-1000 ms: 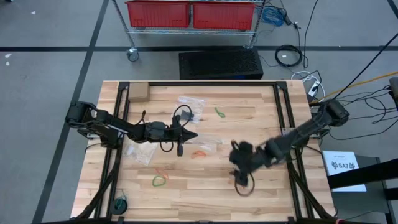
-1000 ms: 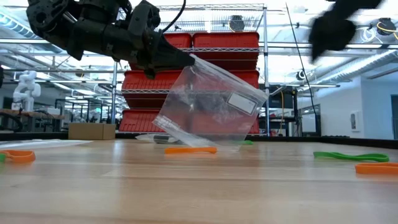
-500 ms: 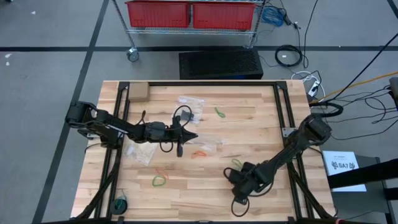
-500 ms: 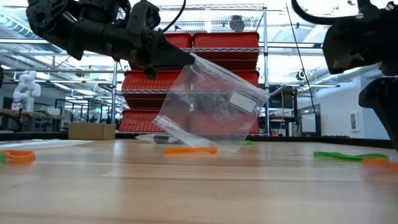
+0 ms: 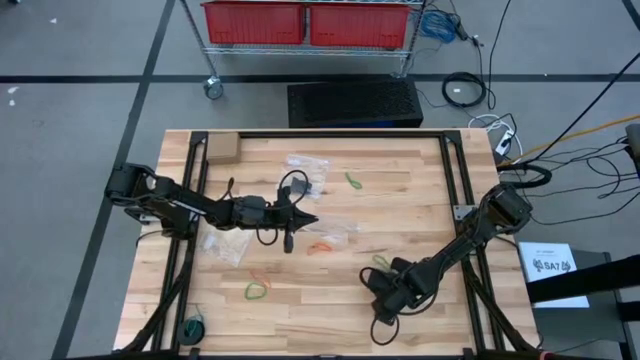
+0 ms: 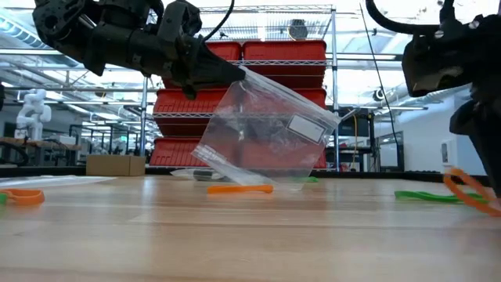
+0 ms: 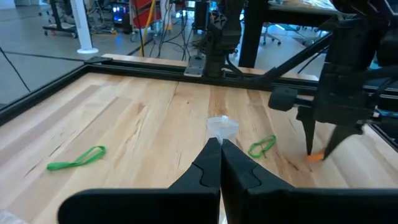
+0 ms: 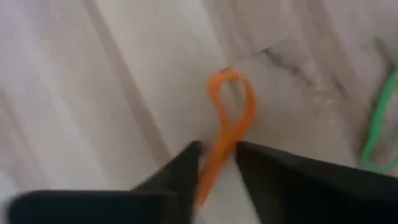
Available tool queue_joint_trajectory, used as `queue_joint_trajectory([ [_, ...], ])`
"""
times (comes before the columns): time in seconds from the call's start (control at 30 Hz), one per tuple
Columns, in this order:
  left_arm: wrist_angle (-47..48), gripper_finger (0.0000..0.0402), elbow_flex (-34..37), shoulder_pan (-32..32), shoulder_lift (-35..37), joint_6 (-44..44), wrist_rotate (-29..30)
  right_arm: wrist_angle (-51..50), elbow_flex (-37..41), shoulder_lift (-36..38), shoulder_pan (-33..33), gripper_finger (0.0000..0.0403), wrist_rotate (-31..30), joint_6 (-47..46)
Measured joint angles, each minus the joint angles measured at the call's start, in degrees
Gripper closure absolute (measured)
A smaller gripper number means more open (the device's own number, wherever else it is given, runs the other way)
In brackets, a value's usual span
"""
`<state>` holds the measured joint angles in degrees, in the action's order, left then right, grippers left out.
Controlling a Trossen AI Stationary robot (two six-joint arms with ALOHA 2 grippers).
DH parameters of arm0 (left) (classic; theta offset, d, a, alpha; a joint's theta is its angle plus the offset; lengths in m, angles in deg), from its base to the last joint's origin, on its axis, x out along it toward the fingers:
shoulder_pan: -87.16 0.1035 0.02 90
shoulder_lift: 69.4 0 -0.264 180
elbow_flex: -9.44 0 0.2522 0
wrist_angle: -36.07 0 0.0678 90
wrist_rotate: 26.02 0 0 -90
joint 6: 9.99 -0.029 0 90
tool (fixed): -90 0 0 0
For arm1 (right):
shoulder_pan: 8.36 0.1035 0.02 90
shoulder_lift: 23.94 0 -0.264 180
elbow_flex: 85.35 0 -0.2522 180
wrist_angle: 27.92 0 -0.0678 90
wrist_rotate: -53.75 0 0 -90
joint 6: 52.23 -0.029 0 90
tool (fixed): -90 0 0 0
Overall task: Sort rubber bands
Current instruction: Put the orange rubber band into the right transparent zip bag
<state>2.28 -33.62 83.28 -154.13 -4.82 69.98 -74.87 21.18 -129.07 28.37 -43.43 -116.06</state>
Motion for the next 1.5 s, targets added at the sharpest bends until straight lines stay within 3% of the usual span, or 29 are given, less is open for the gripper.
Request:
queue_joint_trajectory([
  [0.07,0.00,0.0402,0.00,0.00,0.00,-0.02,-0.12,0.05,0.07,-0.06,0.00,0.0377,-1.98,0.42],
  [0.1,0.00,0.0402,0.00,0.00,0.00,-0.02,-0.17,0.24,0.07,-0.08,0.04,0.0387,-2.89,0.95],
  [0.27,0.02,0.0402,0.00,0.00,0.00,0.09,-0.20,-1.36,-0.96,0.66,-0.44,0.0400,-4.99,4.24],
  [0.43,0.05,0.0402,0.01,-0.07,0.00,0.49,-0.22,-5.15,-3.93,5.71,-3.57,0.0402,-17.64,11.99],
  [0.73,-0.05,0.0402,0.02,-0.37,0.01,0.50,0.04,-2.96,-7.49,17.42,-10.08,0.0403,-30.80,33.99],
  [0.9,-0.40,0.0402,0.02,-0.37,0.00,0.48,0.07,2.79,-7.93,18.72,-14.22,0.0403,-31.87,45.42],
  [1.03,-0.48,0.0402,0.02,-0.37,0.00,0.46,-0.22,5.41,-7.92,16.77,-17.07,0.0403,-29.08,50.41],
  [1.5,-0.44,0.0402,0.02,-0.37,0.00,0.46,-1.27,4.69,-7.88,15.31,-17.63,0.0403,-31.35,51.36],
])
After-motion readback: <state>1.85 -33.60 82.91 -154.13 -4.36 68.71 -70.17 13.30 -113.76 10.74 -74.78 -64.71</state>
